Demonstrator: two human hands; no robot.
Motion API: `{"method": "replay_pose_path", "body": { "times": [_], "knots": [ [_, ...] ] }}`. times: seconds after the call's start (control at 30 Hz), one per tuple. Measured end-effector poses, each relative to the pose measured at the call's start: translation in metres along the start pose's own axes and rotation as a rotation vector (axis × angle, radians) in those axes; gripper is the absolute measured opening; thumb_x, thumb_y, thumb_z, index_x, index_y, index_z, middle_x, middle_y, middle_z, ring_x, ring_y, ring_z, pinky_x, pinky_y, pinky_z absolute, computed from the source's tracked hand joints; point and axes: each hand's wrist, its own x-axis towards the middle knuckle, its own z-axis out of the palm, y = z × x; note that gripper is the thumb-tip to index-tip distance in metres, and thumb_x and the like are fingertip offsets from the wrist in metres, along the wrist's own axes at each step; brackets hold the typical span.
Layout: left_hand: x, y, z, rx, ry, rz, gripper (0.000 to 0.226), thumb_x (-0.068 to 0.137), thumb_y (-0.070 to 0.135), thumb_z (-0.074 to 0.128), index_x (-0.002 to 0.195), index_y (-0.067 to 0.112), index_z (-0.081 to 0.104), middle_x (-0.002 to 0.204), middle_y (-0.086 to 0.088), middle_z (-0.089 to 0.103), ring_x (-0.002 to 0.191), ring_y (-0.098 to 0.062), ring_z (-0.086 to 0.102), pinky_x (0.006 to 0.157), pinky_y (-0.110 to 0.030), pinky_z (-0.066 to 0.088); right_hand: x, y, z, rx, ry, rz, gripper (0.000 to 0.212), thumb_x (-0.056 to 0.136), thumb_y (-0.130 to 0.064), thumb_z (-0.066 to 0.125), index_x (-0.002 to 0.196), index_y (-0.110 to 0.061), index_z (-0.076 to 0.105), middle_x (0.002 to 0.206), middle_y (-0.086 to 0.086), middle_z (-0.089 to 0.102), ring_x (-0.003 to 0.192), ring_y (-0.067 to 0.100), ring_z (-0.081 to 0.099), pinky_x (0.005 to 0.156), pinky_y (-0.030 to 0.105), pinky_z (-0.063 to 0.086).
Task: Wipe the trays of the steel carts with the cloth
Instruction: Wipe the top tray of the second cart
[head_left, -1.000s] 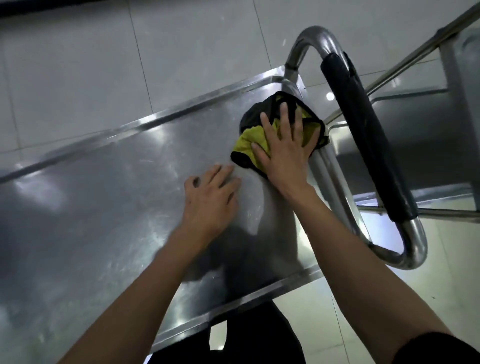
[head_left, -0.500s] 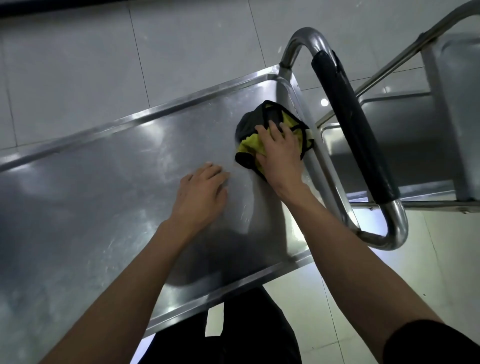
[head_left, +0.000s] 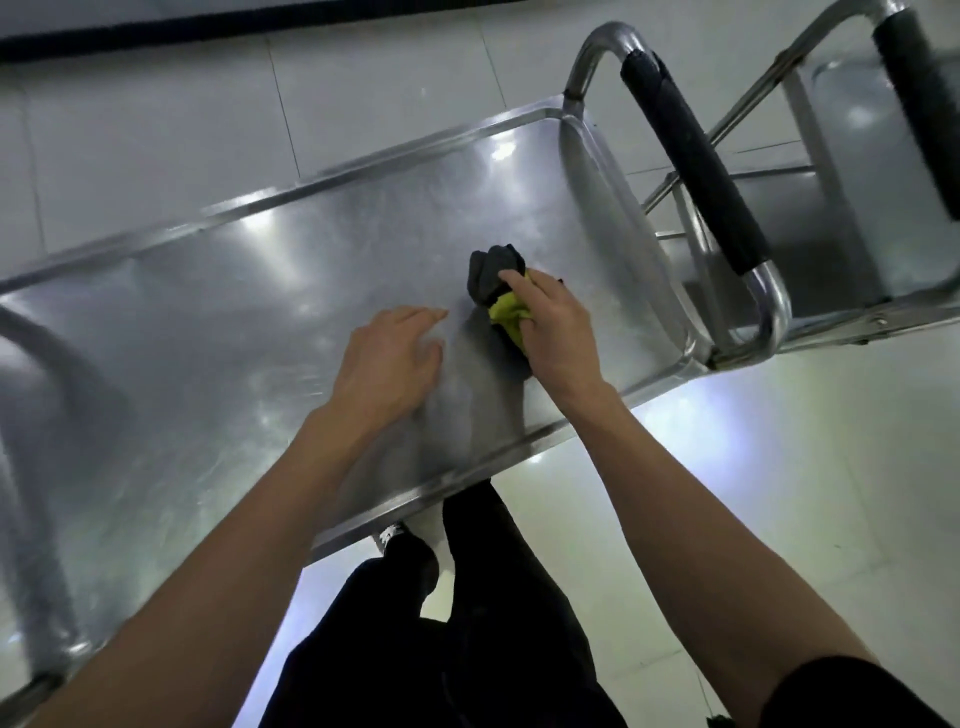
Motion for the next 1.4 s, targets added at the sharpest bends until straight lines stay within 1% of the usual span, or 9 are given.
{"method": "replay_pose_path", "body": {
  "times": [0.13,0.3,0.4,0.63,0.83,1.03,1.17,1.3,1.4],
  "knots": [
    [-0.031,-0.013,-0.007,-0.011,0.021,0.022,0.04,0.098,0.025,0.056,0.138,0.021,0.06,0.141,-0.002,0.059,0.131,-0.026,0.05,0.109,-0.042,0.039,-0.022,-0.027,0.008,-0.018,-0.006,-0.034,0.044,0.086,0.006,0.055,0.126,-0.007,0.068,0.126,0.017,0.065,0.112,0.037,0.062,0.092,0.047,0.053],
    [-0.046,-0.029,-0.014,-0.032,0.046,-0.032,0.039,0.099,0.025,0.055,0.138,0.023,0.059,0.141,0.001,0.059,0.132,-0.025,0.05,0.111,-0.045,0.038,-0.012,-0.039,0.02,-0.011,0.247,-0.114,0.038,0.088,-0.013,0.046,0.114,-0.004,0.074,0.115,0.019,0.07,0.103,0.04,0.067,0.086,0.048,0.055],
    [-0.047,-0.037,-0.014,-0.011,0.043,-0.058,0.039,0.099,0.026,0.054,0.138,0.024,0.059,0.141,0.0,0.059,0.132,-0.024,0.049,0.111,-0.042,0.037,-0.001,-0.026,0.037,-0.082,0.272,-0.079,0.031,0.086,-0.006,0.061,0.114,-0.006,0.074,0.115,0.018,0.07,0.106,0.04,0.066,0.085,0.05,0.053],
    [-0.045,-0.036,-0.003,-0.001,0.022,-0.075,0.038,0.098,0.023,0.055,0.136,0.022,0.061,0.139,-0.001,0.061,0.13,-0.026,0.051,0.109,-0.042,0.038,-0.037,-0.005,0.082,-0.138,0.005,-0.131,0.05,0.085,-0.009,0.059,0.133,-0.022,0.063,0.14,0.01,0.055,0.13,0.034,0.045,0.109,0.052,0.034],
    [-0.036,-0.028,0.002,-0.01,0.027,-0.076,0.039,0.097,0.022,0.056,0.136,0.021,0.062,0.138,-0.002,0.062,0.127,-0.027,0.053,0.107,-0.043,0.041,-0.044,0.001,0.075,-0.101,0.014,-0.134,0.048,0.096,-0.031,0.051,0.144,-0.03,0.05,0.157,0.004,0.038,0.145,0.025,0.032,0.117,0.052,0.024],
    [-0.035,-0.028,0.006,-0.024,0.013,-0.083,0.039,0.098,0.023,0.055,0.137,0.021,0.061,0.139,-0.002,0.061,0.129,-0.027,0.052,0.109,-0.043,0.04,-0.017,0.001,0.066,-0.198,-0.248,0.003,0.064,0.098,-0.064,0.03,0.156,-0.047,0.009,0.167,-0.003,-0.011,0.153,0.033,-0.01,0.118,0.064,0.001],
    [-0.039,-0.031,0.009,-0.017,0.008,-0.084,0.039,0.099,0.024,0.053,0.137,0.022,0.061,0.139,-0.001,0.061,0.13,-0.026,0.052,0.108,-0.044,0.041,-0.004,-0.002,0.073,-0.292,-0.373,-0.027,0.061,0.101,-0.054,0.029,0.156,-0.046,0.003,0.167,-0.002,-0.012,0.152,0.041,-0.006,0.115,0.071,0.012],
    [-0.044,-0.035,0.012,-0.008,-0.004,-0.098,0.039,0.098,0.025,0.053,0.137,0.022,0.061,0.138,-0.001,0.061,0.128,-0.027,0.052,0.107,-0.045,0.043,-0.012,-0.001,0.081,-0.353,-0.43,-0.095,0.059,0.102,-0.049,0.031,0.156,-0.044,0.006,0.167,0.0,-0.012,0.151,0.043,-0.007,0.115,0.07,0.011],
    [-0.046,-0.039,0.014,-0.006,-0.004,-0.102,0.039,0.098,0.025,0.055,0.136,0.023,0.061,0.137,-0.001,0.063,0.126,-0.028,0.054,0.105,-0.044,0.043,-0.022,-0.004,0.086,-0.388,-0.415,-0.102,0.062,0.101,-0.044,0.044,0.156,-0.04,0.015,0.168,0.004,-0.003,0.15,0.045,0.001,0.115,0.069,0.016]
  ]
}}
